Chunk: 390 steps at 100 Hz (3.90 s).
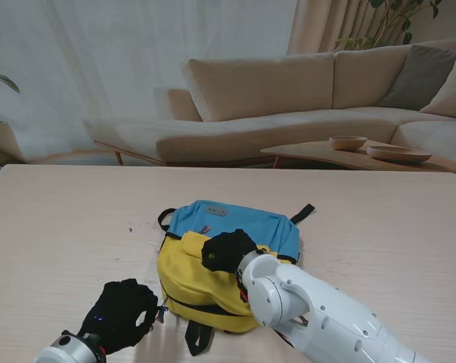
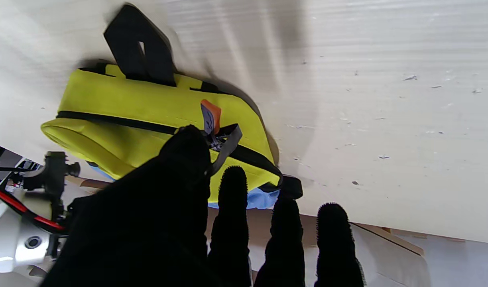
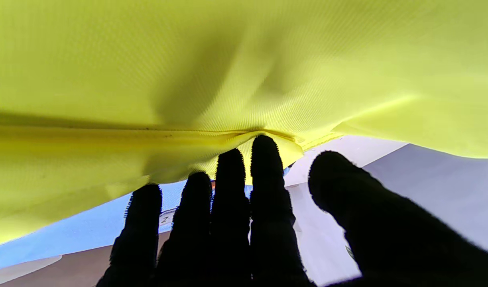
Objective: Pack books into the school bag then zip close the school bag
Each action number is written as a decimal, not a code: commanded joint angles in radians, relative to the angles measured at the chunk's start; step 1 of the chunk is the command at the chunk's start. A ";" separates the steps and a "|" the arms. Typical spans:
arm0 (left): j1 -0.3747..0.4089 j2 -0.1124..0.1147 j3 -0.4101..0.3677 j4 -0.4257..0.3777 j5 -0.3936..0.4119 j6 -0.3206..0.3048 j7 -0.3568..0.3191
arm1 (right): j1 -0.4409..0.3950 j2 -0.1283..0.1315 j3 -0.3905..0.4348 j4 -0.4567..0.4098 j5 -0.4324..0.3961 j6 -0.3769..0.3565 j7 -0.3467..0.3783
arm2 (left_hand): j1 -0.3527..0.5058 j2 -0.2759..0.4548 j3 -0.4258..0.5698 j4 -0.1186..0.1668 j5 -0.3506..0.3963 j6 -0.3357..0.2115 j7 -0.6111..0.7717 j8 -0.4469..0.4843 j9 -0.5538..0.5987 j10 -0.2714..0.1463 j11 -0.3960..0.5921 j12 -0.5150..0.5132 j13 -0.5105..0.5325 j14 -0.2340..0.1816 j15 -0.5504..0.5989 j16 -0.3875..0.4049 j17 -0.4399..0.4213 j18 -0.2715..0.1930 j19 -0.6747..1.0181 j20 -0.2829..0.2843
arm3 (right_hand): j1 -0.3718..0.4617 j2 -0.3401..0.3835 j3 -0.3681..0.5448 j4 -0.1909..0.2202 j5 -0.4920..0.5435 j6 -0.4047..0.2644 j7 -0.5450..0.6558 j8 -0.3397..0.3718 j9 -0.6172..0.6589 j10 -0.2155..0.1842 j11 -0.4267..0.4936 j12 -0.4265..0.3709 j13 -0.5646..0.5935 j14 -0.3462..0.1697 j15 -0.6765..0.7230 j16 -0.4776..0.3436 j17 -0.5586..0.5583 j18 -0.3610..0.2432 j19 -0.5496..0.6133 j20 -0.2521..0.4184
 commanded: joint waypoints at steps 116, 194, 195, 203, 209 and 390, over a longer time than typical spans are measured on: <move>0.006 0.004 0.026 -0.071 0.003 -0.048 -0.087 | -0.083 0.031 -0.012 -0.001 -0.023 -0.035 0.053 | 0.044 0.026 -0.028 -0.006 0.058 -0.048 0.043 0.003 0.049 0.015 0.025 0.156 0.023 0.023 0.049 0.038 -0.017 0.009 0.088 0.015 | -0.033 -0.018 0.024 -0.007 0.072 0.010 0.051 -0.034 0.117 0.113 0.030 0.018 0.185 0.144 0.114 0.042 0.167 0.204 0.214 0.104; -0.247 0.051 0.190 -0.010 -0.120 -0.024 -0.326 | -0.058 0.020 -0.030 0.021 0.003 -0.013 0.040 | 0.056 0.043 -0.056 -0.008 0.051 -0.057 0.024 -0.011 0.051 0.012 0.013 0.200 0.016 0.019 0.074 0.057 -0.017 0.001 0.136 0.024 | -0.037 -0.009 0.014 0.013 0.065 0.015 0.038 -0.019 0.102 0.112 0.032 0.020 0.174 0.142 0.113 0.043 0.161 0.204 0.211 0.103; -0.244 0.050 0.189 -0.011 -0.117 -0.023 -0.321 | -0.058 0.020 -0.030 0.021 0.003 -0.013 0.039 | 0.057 0.043 -0.056 -0.008 0.051 -0.057 0.024 -0.011 0.051 0.012 0.013 0.200 0.017 0.019 0.074 0.057 -0.017 0.001 0.136 0.024 | -0.037 -0.008 0.014 0.013 0.063 0.015 0.037 -0.019 0.103 0.111 0.032 0.020 0.173 0.141 0.113 0.042 0.161 0.204 0.211 0.103; -0.218 0.043 0.176 -0.019 -0.073 -0.021 -0.290 | -0.057 0.018 -0.028 0.023 0.007 -0.015 0.034 | 0.059 0.045 -0.061 -0.008 0.050 -0.058 0.021 -0.018 0.052 0.012 0.012 0.200 0.017 0.020 0.075 0.057 -0.017 0.003 0.135 0.023 | -0.038 -0.006 0.012 0.017 0.055 0.010 0.032 -0.016 0.095 0.109 0.032 0.021 0.169 0.141 0.113 0.043 0.158 0.204 0.210 0.103; -0.197 0.036 0.166 -0.023 -0.035 -0.020 -0.257 | -0.061 0.017 -0.023 0.021 0.008 -0.019 0.028 | 0.061 0.048 -0.069 -0.008 0.051 -0.066 0.015 -0.029 0.052 0.009 0.012 0.199 0.019 0.018 0.076 0.057 -0.017 0.003 0.138 0.024 | -0.039 -0.005 0.011 0.019 0.046 0.001 0.028 -0.014 0.086 0.105 0.030 0.020 0.165 0.140 0.112 0.043 0.155 0.206 0.210 0.103; -0.044 -0.001 0.044 -0.051 0.109 -0.041 -0.036 | -0.415 0.033 0.168 -0.273 0.151 -0.285 -0.021 | 0.100 0.084 -0.195 0.012 0.066 -0.121 -0.025 -0.195 0.061 0.007 0.010 0.190 0.028 0.025 0.091 0.059 -0.019 0.012 0.156 0.013 | -0.010 -0.119 0.128 -0.003 -0.105 -0.059 0.074 0.008 0.107 0.163 0.436 0.206 0.371 0.303 0.817 0.329 0.509 0.265 0.821 0.417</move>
